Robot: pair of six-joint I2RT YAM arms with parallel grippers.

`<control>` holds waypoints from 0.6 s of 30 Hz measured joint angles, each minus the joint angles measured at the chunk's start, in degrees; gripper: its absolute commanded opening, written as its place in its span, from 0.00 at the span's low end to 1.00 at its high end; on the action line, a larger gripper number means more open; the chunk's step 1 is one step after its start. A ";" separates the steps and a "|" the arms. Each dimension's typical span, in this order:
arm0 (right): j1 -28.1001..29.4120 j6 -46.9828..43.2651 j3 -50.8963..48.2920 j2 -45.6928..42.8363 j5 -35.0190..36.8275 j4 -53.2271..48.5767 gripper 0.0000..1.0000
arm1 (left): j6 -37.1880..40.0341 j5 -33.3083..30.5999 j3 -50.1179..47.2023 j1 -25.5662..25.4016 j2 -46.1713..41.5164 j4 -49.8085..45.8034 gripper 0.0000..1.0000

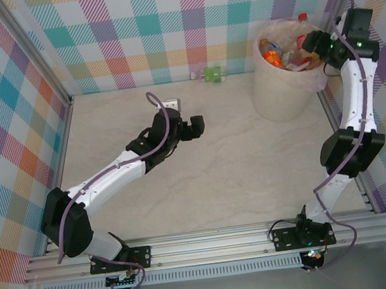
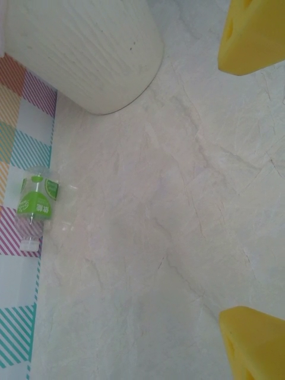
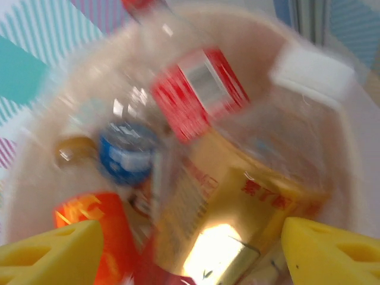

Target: Put the plastic bottles in the bin

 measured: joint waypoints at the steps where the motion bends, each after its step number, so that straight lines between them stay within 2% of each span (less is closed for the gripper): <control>1: 0.20 0.04 -1.68 -0.98 0.09 1.44 0.78 | -0.09 0.02 0.00 0.02 0.02 -0.15 1.00; 8: 0.72 -0.39 -2.05 -1.40 1.25 2.62 0.79 | -0.15 0.17 0.00 0.46 0.83 -0.42 1.00; 18: 2.69 -0.37 14.16 3.93 -2.80 -10.69 0.78 | -1.01 0.44 0.00 1.01 0.94 -0.44 1.00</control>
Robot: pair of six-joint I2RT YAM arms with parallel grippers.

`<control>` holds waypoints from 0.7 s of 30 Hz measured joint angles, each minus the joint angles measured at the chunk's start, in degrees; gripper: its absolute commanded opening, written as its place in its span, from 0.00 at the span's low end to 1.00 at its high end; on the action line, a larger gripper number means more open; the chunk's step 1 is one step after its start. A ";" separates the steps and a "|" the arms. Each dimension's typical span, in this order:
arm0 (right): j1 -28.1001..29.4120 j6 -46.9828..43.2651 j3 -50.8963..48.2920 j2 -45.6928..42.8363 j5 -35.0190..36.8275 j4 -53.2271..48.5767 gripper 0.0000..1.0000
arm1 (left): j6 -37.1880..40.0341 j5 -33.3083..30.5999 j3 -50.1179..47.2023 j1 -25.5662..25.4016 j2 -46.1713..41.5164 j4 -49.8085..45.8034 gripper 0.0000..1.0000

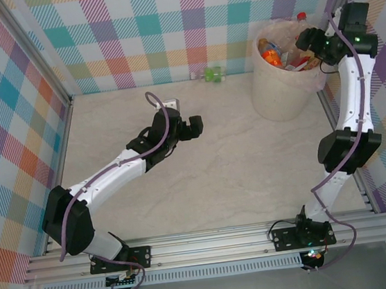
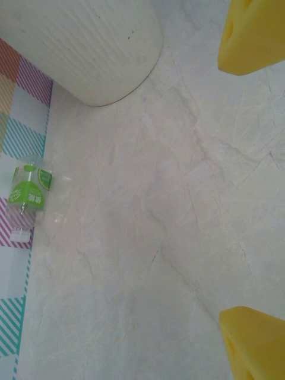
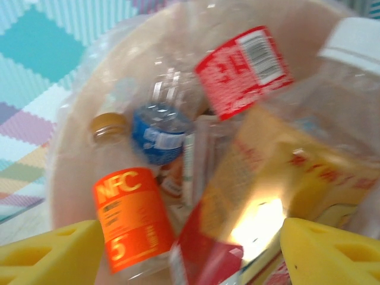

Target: Put the plastic bottles in the bin

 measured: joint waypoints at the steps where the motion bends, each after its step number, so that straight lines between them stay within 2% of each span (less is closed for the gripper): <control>1: 0.68 0.00 1.14 -0.02 -0.50 -0.63 0.78 | 0.00 0.00 0.00 0.00 0.00 0.00 1.00; 7: 3.80 -0.35 4.31 0.85 -2.14 -2.25 0.79 | -0.17 0.15 -0.02 0.07 0.00 0.00 1.00; 11: 3.89 -0.66 5.53 3.34 -0.52 -3.15 0.79 | -0.20 0.17 0.00 0.11 0.00 0.00 1.00; 14: 3.89 -1.49 1.73 4.66 1.38 -3.30 0.78 | -0.22 0.20 0.00 0.26 0.00 0.00 1.00; 18: 4.46 -2.95 -5.90 2.05 2.58 2.29 0.79 | -0.28 0.22 0.00 0.44 0.02 -0.02 1.00; 21: 4.50 -3.17 -6.45 1.60 3.67 2.99 0.79 | -0.39 0.59 0.00 0.44 0.17 0.00 1.00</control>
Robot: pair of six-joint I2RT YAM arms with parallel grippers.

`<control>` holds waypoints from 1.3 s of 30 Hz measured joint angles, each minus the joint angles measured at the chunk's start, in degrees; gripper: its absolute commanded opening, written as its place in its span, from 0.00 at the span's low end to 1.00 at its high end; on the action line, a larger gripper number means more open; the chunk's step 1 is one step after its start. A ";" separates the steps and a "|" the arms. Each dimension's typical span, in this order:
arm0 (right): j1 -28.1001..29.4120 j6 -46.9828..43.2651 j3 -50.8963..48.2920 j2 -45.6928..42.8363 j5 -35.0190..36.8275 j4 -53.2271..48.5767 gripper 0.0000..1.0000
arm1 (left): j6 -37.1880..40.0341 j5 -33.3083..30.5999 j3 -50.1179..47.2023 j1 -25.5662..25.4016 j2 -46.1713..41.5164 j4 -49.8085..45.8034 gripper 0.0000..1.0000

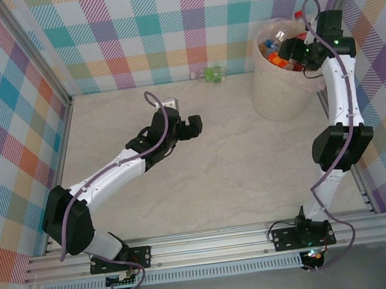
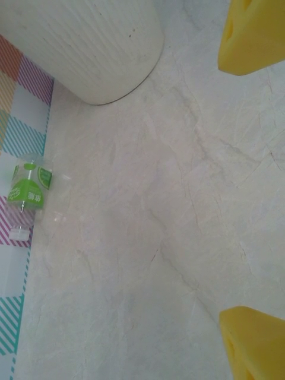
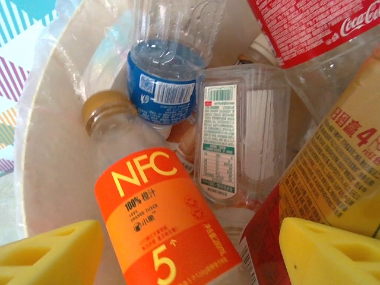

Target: Put the plastic bottles in the bin

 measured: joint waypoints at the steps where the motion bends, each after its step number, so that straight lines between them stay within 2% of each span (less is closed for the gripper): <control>1: 0.00 0.00 0.28 0.09 0.24 -0.17 0.79 | -0.02 0.11 0.00 0.00 0.15 0.00 1.00; 11: -0.61 0.28 10.78 3.41 -2.64 -7.58 0.80 | -0.07 0.66 0.00 0.00 1.29 -0.39 1.00; 15: -0.61 0.66 10.51 2.05 -4.98 -7.26 0.81 | -0.24 0.66 0.00 0.00 1.31 -0.39 1.00; 19: -0.61 0.76 6.14 -1.62 -5.95 -4.44 0.83 | -0.24 0.66 0.00 0.04 1.31 -0.39 1.00; 24: -0.57 0.24 3.15 -4.00 0.46 -1.20 0.84 | -0.24 0.66 0.04 0.09 1.33 -0.42 1.00; 29: -0.61 -1.09 6.29 -0.74 7.41 -1.29 0.83 | -0.37 0.66 0.70 0.11 1.53 -0.48 1.00; 34: -0.85 -2.49 4.02 1.86 9.44 -0.63 0.81 | -0.66 0.66 0.74 0.11 1.60 -0.61 1.00; 39: -1.14 -2.99 0.26 -0.61 8.39 1.88 0.81 | -1.07 0.70 0.74 0.15 1.62 -1.31 1.00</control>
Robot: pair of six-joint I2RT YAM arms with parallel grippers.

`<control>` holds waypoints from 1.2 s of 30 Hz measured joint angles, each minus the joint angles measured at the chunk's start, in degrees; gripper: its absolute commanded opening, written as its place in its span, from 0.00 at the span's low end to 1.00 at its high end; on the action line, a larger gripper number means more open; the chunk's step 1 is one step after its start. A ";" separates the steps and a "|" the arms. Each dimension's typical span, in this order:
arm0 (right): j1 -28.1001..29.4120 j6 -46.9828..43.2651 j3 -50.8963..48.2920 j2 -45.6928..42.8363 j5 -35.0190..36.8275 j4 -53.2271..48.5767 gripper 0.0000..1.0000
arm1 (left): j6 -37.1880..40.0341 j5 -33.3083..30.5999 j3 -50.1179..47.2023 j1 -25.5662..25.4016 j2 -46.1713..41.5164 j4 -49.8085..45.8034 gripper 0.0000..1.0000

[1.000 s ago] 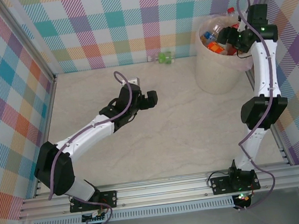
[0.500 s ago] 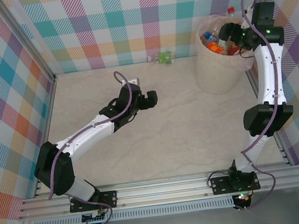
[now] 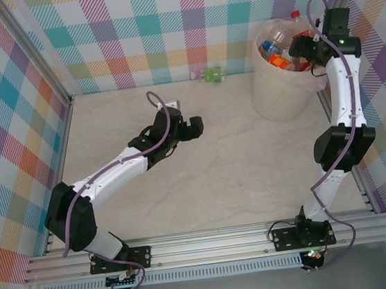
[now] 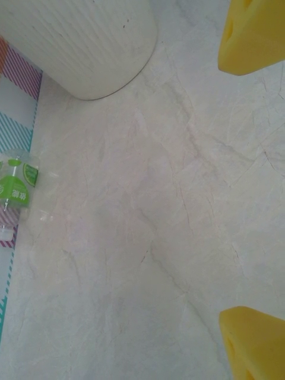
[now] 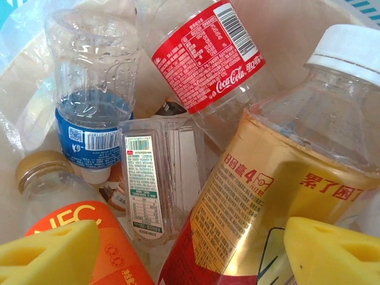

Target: Put the plastic bottles in the bin

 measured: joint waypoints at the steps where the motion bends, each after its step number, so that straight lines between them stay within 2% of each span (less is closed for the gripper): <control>1: -0.02 0.00 -0.02 -0.09 -0.22 -0.04 0.81 | -0.04 0.04 0.00 0.07 0.02 -0.11 1.00; 10: 0.59 0.22 1.90 -1.57 -6.05 -1.44 0.83 | -0.33 0.39 0.57 0.22 1.31 -0.31 1.00; 16: 6.03 0.02 -7.15 -10.75 -8.85 4.63 0.87 | -1.01 0.15 0.79 0.28 1.55 -0.39 1.00; 20: 10.58 0.50 -14.64 -16.63 -12.44 12.68 0.91 | -2.69 -0.07 2.69 1.14 3.30 -0.96 1.00; 23: 13.70 1.49 -17.46 -17.44 -16.33 17.75 0.99 | -4.09 0.13 5.60 2.82 6.49 -1.68 1.00; 29: 19.32 4.31 -18.32 -11.13 -18.73 25.14 1.00 | -6.25 0.85 13.81 7.28 15.78 -1.81 1.00; 36: 23.58 10.45 -11.50 5.57 -17.59 27.89 1.00 | -8.41 1.49 26.58 11.28 27.15 -1.14 1.00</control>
